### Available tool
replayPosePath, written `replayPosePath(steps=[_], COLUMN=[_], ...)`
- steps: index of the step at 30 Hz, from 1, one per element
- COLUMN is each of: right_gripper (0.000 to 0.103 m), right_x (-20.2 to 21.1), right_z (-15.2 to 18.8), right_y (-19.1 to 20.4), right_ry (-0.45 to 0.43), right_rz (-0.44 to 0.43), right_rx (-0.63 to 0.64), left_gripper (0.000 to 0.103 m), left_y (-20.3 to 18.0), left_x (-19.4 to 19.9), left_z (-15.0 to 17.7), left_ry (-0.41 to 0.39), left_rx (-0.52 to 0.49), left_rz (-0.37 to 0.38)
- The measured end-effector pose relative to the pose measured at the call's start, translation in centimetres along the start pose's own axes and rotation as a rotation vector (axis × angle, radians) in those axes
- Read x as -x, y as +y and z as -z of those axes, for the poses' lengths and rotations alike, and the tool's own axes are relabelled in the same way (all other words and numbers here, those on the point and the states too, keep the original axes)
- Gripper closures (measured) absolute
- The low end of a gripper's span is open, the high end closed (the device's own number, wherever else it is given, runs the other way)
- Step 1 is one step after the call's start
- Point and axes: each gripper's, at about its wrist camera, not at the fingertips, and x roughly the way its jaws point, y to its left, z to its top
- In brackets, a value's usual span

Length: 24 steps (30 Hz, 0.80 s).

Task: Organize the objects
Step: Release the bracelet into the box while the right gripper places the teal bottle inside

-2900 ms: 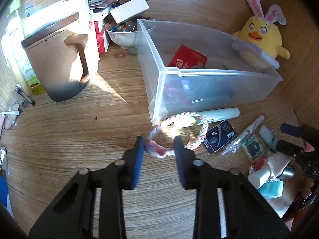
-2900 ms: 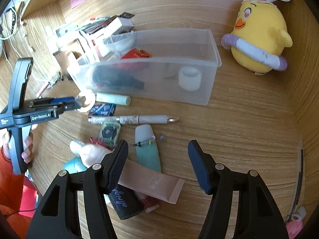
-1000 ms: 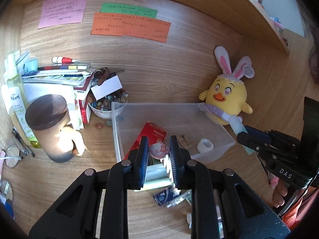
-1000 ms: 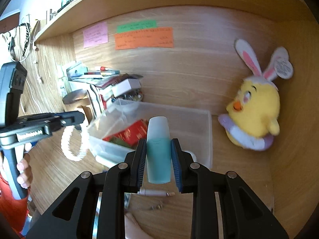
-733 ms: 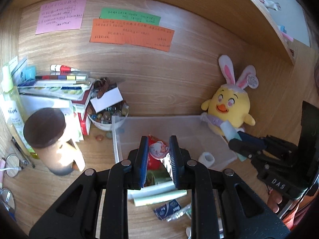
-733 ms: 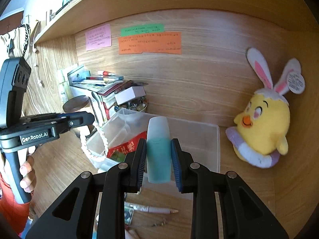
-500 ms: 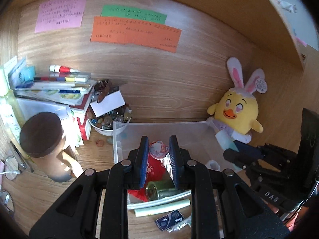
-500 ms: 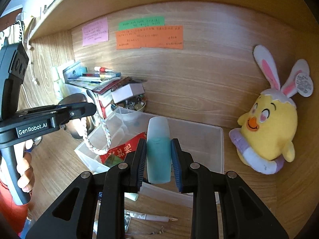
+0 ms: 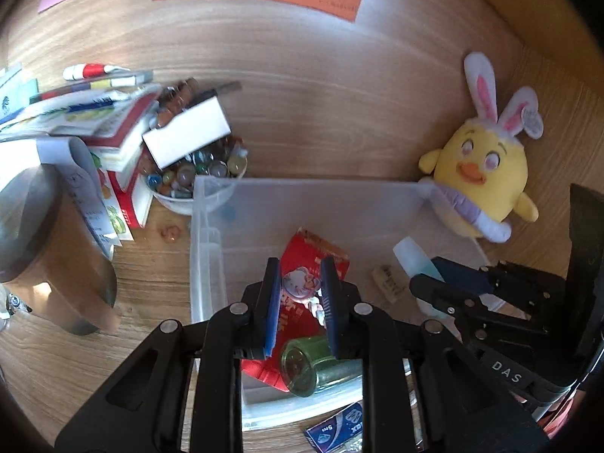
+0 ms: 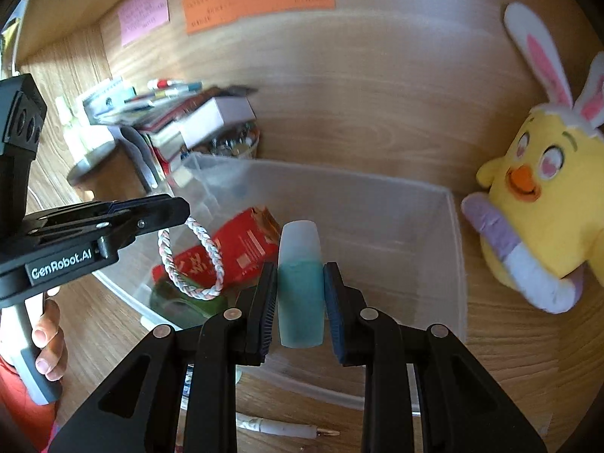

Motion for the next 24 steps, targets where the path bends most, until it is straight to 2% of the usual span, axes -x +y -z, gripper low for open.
replayPosePath(steps=[9,11,16,24], right_gripper=[0.08,0.08,0.078,0.056], right_x=[-1.6,-1.6,-0.5,3.6], right_z=[0.4,0.4,0.3,1.1], right_y=[0.6,0.6,0.4,1.1], right_ry=[0.046,0.05,0.046,-0.028], right_rz=[0.004,0.003,-0.012,-0.023], right_rx=[0.01,0.01,0.001,0.034], left_gripper=[0.082,0.078,0.058,0.035], left_y=[-1.3,-1.4,-1.5,-1.3], left_x=[-0.5,-0.1,1.7,4.8], left_z=[0.8,0.8,1.0,2.8], left_ry=[0.049,0.042,0.008,-0.024], left_rx=[-0.055,-0.062,-0.067,-0.093], left_rz=[0.013,0.011,0.015,-0.01])
